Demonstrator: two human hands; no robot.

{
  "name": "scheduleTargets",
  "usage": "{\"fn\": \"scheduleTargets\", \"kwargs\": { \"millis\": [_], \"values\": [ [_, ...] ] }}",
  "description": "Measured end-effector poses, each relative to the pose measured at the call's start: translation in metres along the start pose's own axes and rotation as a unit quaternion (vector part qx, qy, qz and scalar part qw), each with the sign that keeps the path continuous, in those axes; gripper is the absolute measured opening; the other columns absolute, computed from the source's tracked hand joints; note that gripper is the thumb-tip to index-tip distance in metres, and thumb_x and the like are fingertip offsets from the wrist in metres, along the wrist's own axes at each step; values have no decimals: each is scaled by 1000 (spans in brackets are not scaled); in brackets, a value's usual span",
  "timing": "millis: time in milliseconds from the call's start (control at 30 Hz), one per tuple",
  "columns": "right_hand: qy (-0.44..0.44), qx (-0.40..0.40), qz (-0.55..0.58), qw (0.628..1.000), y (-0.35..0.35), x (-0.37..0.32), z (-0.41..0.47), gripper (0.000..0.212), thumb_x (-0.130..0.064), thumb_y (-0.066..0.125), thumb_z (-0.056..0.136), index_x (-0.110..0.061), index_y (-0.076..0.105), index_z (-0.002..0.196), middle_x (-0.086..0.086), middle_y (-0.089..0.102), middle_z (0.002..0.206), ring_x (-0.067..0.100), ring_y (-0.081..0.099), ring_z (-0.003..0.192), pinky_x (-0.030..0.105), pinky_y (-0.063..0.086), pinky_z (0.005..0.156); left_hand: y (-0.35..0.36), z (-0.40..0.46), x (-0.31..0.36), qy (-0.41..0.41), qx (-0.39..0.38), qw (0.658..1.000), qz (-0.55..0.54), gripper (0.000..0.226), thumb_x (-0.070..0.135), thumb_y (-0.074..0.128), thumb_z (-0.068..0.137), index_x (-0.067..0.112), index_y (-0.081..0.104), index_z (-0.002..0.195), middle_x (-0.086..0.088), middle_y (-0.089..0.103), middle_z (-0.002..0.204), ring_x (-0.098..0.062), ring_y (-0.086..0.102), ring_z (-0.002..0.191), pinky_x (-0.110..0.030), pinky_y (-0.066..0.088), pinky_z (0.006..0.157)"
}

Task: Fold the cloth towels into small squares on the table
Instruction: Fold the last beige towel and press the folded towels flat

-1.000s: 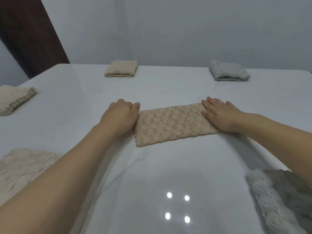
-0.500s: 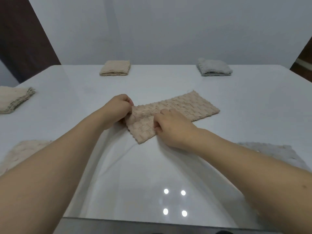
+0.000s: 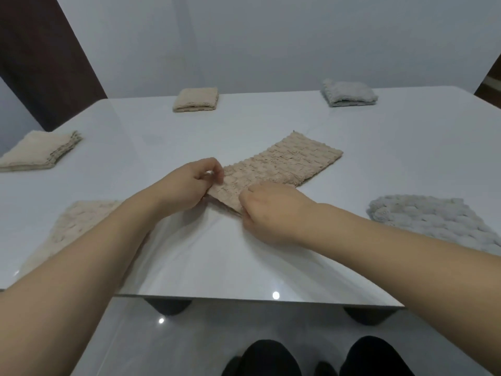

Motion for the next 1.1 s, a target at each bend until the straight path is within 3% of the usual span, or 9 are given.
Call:
{"fn": "scheduleTargets", "kwargs": {
  "millis": [200, 333, 467, 600, 733, 800, 900, 1000, 1100],
  "values": [
    [15, -178, 105, 978, -29, -4, -18, 24, -31, 47, 93, -9, 53, 85, 3, 58, 82, 18, 51, 70, 31, 40, 61, -13, -35, 13, -64, -194, 979, -10, 32, -12, 48, 89, 7, 69, 102, -8, 69, 79, -21, 64, 75, -30, 45, 73],
    [87, -253, 312, 912, -38, 18, -24, 15, -22, 51, 93, -12, 54, 82, 3, 61, 78, 17, 61, 69, 26, 48, 64, -22, -47, 21, -52, -273, 960, -38, 28, -10, 58, 88, 5, 66, 111, -14, 72, 91, -23, 68, 89, -33, 50, 89],
    [123, -201, 495, 836, -45, 50, -21, 7, -2, 48, 92, -6, 53, 93, 19, 60, 80, 30, 63, 69, 43, 55, 79, -23, -36, 31, -27, -255, 966, -44, 20, -5, 64, 88, 2, 66, 107, -19, 70, 91, -24, 65, 87, -37, 50, 91],
    [145, -214, 563, 785, -51, 82, -19, 23, 5, 42, 94, -4, 62, 100, 21, 62, 88, 31, 62, 74, 42, 56, 80, -19, -5, 50, 25, -164, 982, -86, 19, 22, 74, 85, 6, 71, 96, -8, 60, 82, -20, 49, 73, -29, 44, 69],
    [174, -217, 606, 746, -51, 111, -11, 28, -23, 42, 97, -1, 60, 100, 21, 59, 91, 31, 58, 73, 44, 51, 82, -6, 38, 65, 33, -83, 990, -113, 23, 24, 70, 90, 7, 72, 105, 0, 67, 91, -3, 57, 75, -18, 40, 71],
    [175, -210, 570, 775, -50, 128, -6, 42, -42, 55, 91, -3, 64, 103, 19, 63, 96, 28, 58, 76, 34, 52, 70, 6, 60, 71, 28, -78, 989, -121, 23, 19, 64, 95, 0, 70, 106, -1, 65, 88, -2, 57, 73, -13, 42, 71],
    [195, -190, 471, 839, -48, 151, 2, 20, -28, 67, 88, -8, 68, 93, 12, 70, 91, 23, 61, 78, 25, 49, 60, 22, 92, 73, 12, -69, 991, -117, 16, 23, 63, 96, 9, 71, 100, 3, 66, 86, -10, 57, 76, -23, 44, 72],
    [246, -161, 360, 885, -39, 177, 13, 15, -24, 60, 94, -11, 67, 92, 5, 71, 84, 17, 65, 71, 25, 44, 58, 40, 121, 75, -9, -18, 995, -98, 14, 26, 62, 96, 14, 68, 94, 4, 65, 80, -11, 56, 69, -22, 43, 59],
    [274, -169, 280, 904, -26, 193, 24, 20, -25, 53, 96, -8, 60, 87, 8, 65, 79, 20, 59, 66, 27, 41, 56, 59, 142, 74, -15, 12, 1000, -20, 25, 36, 62, 95, 13, 65, 85, 0, 64, 78, -15, 55, 68, -27, 44, 61]
  ]
}}
Point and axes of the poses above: each hand's wrist, its own z-axis towards the middle knuckle, its own y-axis out of the palm, x = y × z, the point moved 3 cm from there along z, towards the middle knuckle
